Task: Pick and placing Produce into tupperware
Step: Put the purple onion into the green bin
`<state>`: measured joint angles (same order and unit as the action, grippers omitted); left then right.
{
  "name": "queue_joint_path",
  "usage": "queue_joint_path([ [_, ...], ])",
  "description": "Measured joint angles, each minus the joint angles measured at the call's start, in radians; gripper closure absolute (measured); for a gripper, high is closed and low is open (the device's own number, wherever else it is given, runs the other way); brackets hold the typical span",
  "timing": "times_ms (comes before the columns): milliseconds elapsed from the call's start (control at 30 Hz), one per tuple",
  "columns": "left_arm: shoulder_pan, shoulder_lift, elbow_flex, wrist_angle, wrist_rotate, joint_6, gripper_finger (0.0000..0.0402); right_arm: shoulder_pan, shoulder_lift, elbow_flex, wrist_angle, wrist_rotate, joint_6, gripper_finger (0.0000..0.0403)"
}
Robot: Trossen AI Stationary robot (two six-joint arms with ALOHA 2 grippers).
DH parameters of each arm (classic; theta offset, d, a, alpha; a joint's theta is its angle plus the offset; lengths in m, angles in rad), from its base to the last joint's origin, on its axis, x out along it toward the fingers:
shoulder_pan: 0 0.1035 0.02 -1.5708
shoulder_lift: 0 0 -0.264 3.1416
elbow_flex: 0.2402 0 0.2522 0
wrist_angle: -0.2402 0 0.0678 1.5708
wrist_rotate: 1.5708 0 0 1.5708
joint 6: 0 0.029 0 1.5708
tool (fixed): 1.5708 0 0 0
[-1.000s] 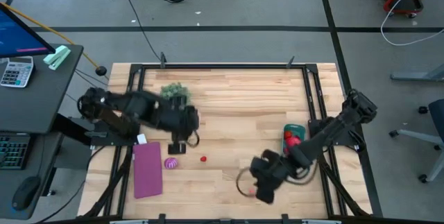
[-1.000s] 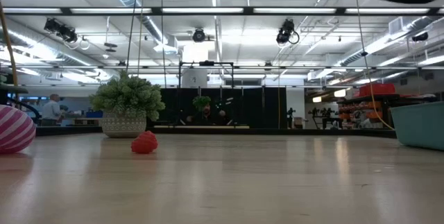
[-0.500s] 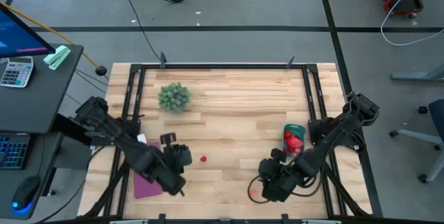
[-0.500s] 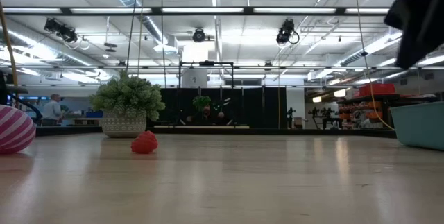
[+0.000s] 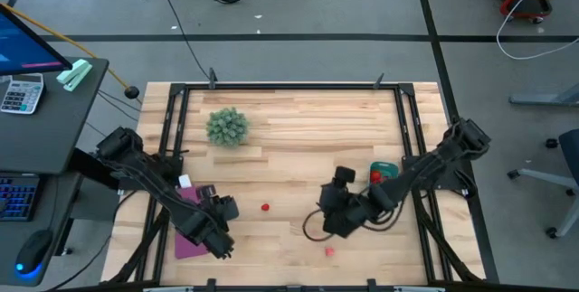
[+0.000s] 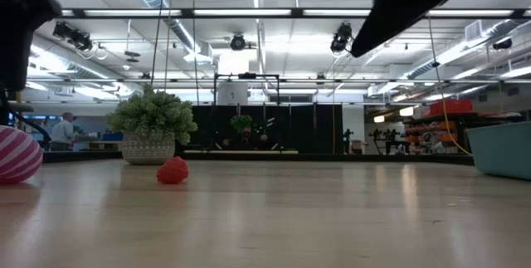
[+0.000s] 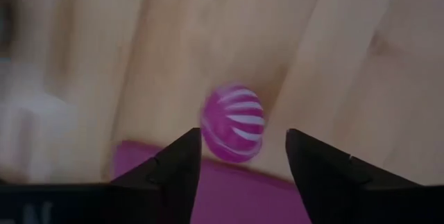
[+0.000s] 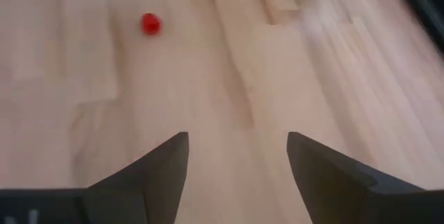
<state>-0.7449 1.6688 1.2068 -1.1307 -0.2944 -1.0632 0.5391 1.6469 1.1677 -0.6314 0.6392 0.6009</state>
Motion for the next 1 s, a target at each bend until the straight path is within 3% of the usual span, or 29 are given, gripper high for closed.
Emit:
queue_joint_path([
  [433, -0.011, 0.000, -0.134, 0.080, 0.009, 0.022, 0.0132, -0.100, 0.000, 0.000, 0.001, -0.016, -0.026, 0.0149],
  [1000, 0.017, 0.000, -0.285, 0.307, 0.000, 0.023, 0.0129, -0.099, 0.000, 0.000, 0.001, -0.024, -0.113, 0.0149],
])
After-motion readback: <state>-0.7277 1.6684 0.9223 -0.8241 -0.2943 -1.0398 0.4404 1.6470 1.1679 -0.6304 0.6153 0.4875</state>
